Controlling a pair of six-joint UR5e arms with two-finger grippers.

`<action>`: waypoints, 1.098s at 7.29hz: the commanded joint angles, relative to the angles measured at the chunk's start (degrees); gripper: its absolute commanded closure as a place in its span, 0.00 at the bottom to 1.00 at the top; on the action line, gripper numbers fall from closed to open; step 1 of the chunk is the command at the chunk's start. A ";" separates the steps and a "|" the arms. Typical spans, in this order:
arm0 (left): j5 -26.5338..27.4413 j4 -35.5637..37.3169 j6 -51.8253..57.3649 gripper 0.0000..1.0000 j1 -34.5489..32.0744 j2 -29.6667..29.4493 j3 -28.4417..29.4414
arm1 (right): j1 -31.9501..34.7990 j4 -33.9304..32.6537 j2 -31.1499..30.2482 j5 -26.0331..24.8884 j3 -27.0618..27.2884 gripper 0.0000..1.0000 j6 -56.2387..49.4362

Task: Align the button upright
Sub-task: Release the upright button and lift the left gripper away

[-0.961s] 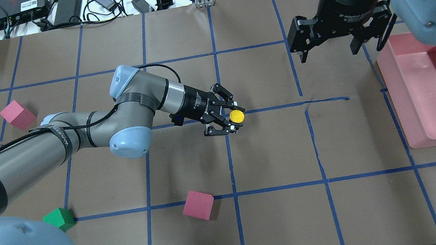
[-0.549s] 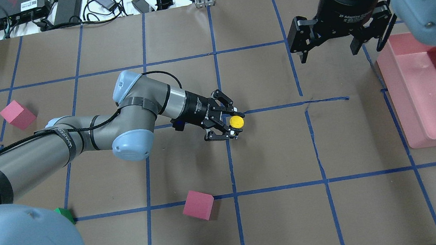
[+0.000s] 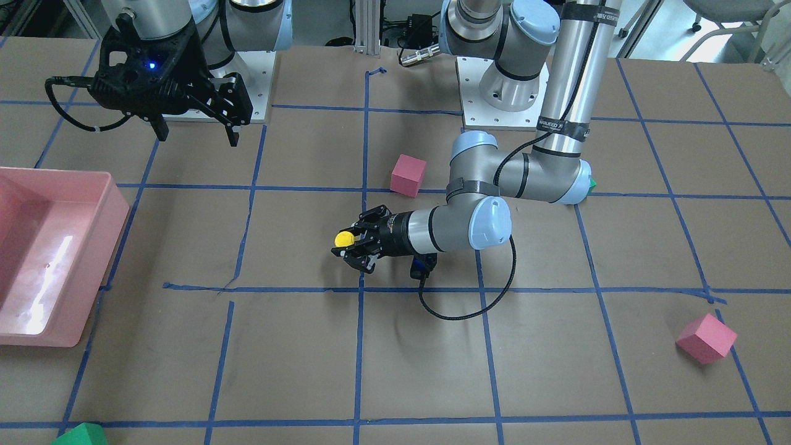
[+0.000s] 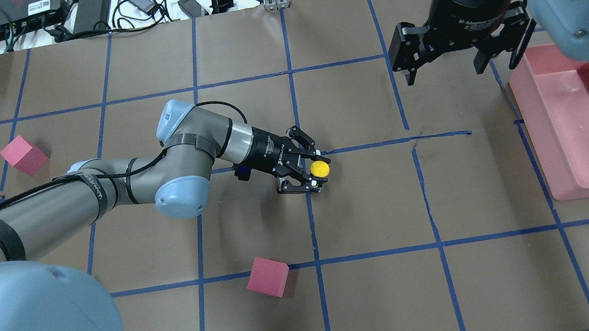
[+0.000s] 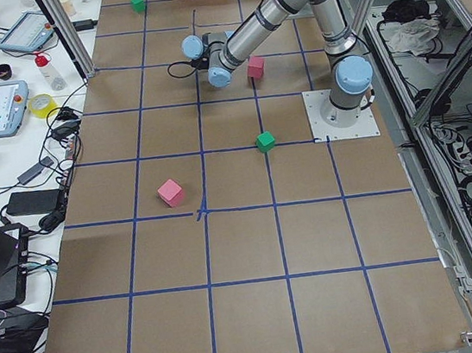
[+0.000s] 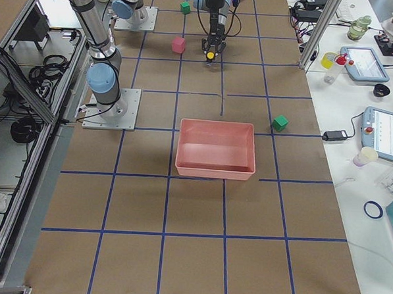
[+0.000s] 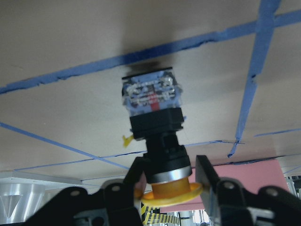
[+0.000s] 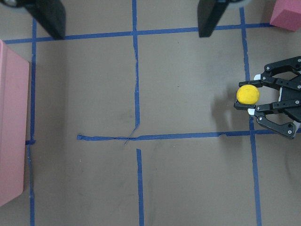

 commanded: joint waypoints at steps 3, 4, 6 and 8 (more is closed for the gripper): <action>5.60 -0.92 -2.58 0.00 1.05 2.44 1.58 | 0.00 0.00 0.00 -0.11 0.00 0.00 0.00; 10.59 -1.18 -1.72 0.00 2.27 4.28 2.37 | 0.00 0.00 0.00 -0.03 0.00 0.00 0.00; 16.23 -3.54 1.95 0.00 2.72 8.23 6.66 | 0.00 0.00 0.00 -0.12 0.00 0.00 0.00; 28.42 -17.44 29.08 0.00 5.86 11.84 14.12 | 0.00 0.00 0.00 -0.73 0.00 0.00 0.00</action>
